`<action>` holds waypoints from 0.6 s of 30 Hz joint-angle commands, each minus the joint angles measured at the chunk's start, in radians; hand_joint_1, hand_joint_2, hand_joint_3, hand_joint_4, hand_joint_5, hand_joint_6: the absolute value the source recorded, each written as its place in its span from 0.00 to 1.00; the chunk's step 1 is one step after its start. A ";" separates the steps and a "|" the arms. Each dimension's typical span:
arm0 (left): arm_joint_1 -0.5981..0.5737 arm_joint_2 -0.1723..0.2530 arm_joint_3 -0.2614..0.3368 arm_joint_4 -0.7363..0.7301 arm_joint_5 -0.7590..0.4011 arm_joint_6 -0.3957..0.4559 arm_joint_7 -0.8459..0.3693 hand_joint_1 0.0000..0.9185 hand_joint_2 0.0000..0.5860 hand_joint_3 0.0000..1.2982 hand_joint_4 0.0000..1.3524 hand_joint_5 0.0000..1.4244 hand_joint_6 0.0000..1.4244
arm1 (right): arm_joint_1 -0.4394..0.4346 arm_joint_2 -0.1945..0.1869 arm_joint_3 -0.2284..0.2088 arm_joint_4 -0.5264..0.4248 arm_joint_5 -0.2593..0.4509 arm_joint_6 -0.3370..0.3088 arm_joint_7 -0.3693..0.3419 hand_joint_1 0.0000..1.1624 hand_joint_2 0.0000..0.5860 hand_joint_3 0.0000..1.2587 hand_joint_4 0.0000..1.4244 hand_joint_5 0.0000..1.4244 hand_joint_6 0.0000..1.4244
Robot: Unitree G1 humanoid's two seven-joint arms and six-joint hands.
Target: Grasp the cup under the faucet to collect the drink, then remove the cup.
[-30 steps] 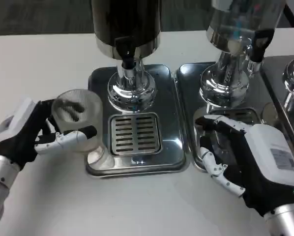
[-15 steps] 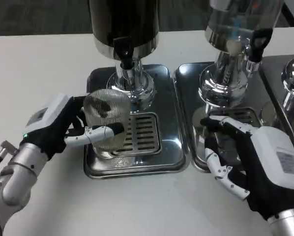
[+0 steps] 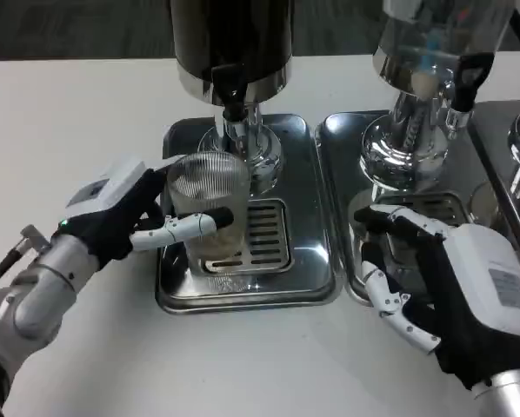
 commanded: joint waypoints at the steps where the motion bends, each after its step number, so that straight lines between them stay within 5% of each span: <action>1: -0.005 -0.017 -0.039 0.001 0.038 0.009 -0.044 0.05 0.19 0.13 0.06 0.13 0.13 | 0.001 0.006 -0.002 -0.001 0.004 0.007 -0.008 0.26 0.84 0.29 0.27 0.24 0.21; 18: -0.015 -0.007 -0.086 -0.041 0.092 0.015 0.033 0.00 0.12 0.00 0.00 0.08 0.06 | -0.001 0.015 -0.013 0.006 0.030 0.011 -0.004 0.26 0.83 0.29 0.26 0.25 0.22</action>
